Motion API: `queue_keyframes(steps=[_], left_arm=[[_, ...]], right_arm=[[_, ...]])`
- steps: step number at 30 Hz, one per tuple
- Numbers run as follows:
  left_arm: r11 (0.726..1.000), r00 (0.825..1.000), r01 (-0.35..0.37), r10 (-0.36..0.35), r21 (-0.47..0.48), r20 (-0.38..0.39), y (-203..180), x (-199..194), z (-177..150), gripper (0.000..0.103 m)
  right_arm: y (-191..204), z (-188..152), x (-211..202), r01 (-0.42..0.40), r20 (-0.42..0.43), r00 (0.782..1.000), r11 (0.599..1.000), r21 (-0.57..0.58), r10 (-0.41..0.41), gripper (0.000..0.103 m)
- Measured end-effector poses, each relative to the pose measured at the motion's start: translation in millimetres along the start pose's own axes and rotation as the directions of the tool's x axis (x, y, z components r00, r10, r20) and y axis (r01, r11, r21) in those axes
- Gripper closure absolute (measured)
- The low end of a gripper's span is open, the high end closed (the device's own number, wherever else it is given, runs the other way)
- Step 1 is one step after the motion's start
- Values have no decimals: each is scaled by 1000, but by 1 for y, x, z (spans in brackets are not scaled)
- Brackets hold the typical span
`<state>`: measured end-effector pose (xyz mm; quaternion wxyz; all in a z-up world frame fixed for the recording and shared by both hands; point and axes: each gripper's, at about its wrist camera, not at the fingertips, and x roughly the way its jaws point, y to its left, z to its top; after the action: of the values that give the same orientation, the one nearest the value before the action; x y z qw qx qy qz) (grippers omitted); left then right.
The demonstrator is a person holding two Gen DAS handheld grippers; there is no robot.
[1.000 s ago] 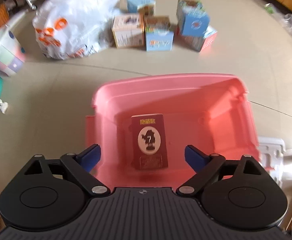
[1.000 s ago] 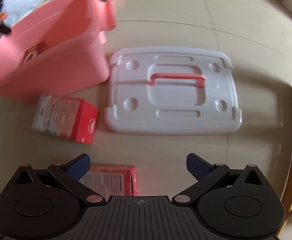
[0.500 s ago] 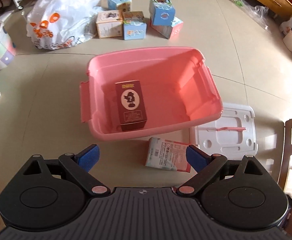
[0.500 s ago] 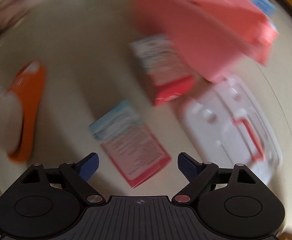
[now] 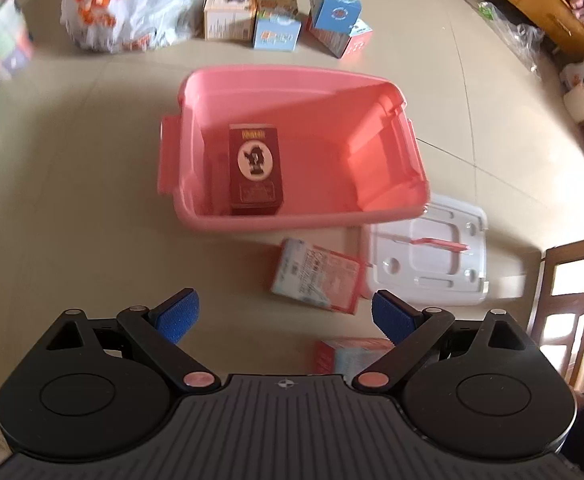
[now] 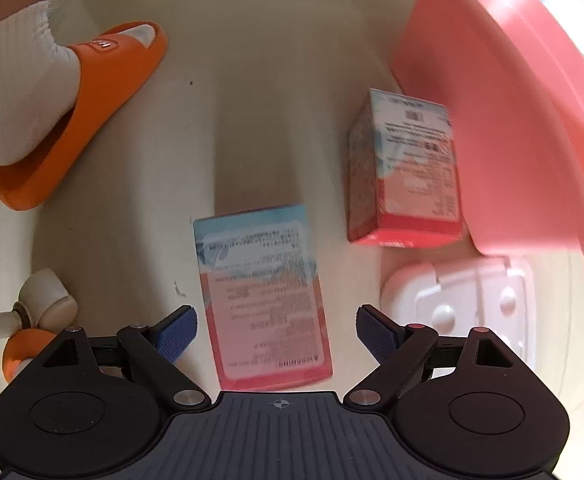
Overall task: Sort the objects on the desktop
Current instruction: 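Lower the right gripper onto the flat blue-and-white printed box and close it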
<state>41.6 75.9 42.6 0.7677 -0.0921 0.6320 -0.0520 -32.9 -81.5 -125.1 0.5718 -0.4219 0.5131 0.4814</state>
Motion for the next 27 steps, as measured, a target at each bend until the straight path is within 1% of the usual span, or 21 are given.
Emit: queue_keyframes(steps=[2,5,8,10,13,16,17,18,19,22,27], left_arm=[[999,1000,23,-24,-40,-14,4,0,-1,7],[997,999,40,-42,-73,-22,8,-3,-3,7],[995,999,39,-40,-87,-15,9,-4,-5,7],[995,999,39,-41,-96,-16,12,-5,-5,7],[991,998,52,-56,-122,-32,16,-4,-5,7],[987,997,61,-68,-147,-43,21,-2,-7,7],[987,997,60,-67,-151,-43,22,-2,-7,7],[986,997,58,-66,-155,-44,24,-2,-8,7],[986,997,56,-64,-160,-47,25,-1,-9,7],[981,996,62,-73,-184,-56,30,1,-10,7],[969,989,91,-115,-232,-95,37,7,-13,7]], right_arm=[[2,5,6,-19,2,1000,999,-27,19,18],[5,12,17,-35,-7,999,996,-79,34,18],[8,17,30,-43,-29,999,992,-120,39,18],[9,18,38,-53,-47,998,990,-127,47,19],[9,17,49,-56,-69,996,993,-105,48,19],[9,13,59,-62,-89,994,996,-68,56,23],[9,11,62,-71,-98,993,996,-61,65,25],[11,10,64,-82,-106,992,995,-58,75,30],[13,9,67,-92,-114,990,994,-56,85,32],[16,8,71,-102,-126,987,994,-36,97,32],[16,8,71,-115,-107,986,989,89,124,33]])
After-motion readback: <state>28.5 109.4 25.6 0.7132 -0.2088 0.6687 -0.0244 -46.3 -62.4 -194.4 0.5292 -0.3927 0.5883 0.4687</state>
